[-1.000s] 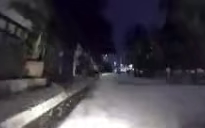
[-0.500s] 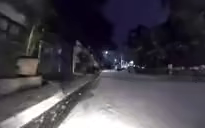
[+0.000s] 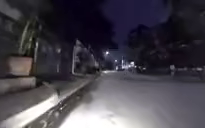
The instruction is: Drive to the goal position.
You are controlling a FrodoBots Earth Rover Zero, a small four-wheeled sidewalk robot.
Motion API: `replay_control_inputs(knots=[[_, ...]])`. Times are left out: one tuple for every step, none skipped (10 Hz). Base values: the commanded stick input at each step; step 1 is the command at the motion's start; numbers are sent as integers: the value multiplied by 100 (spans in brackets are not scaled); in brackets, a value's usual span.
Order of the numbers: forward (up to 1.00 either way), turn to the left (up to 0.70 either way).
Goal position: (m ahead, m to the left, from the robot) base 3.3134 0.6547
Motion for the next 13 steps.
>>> replay_control_inputs(knots=[[50,0],[50,-31],[50,-50],[50,-50],[50,-50],[50,-33],[50,-15],[50,0],[50,0],[50,0],[50,0],[50,0],[50,0]])
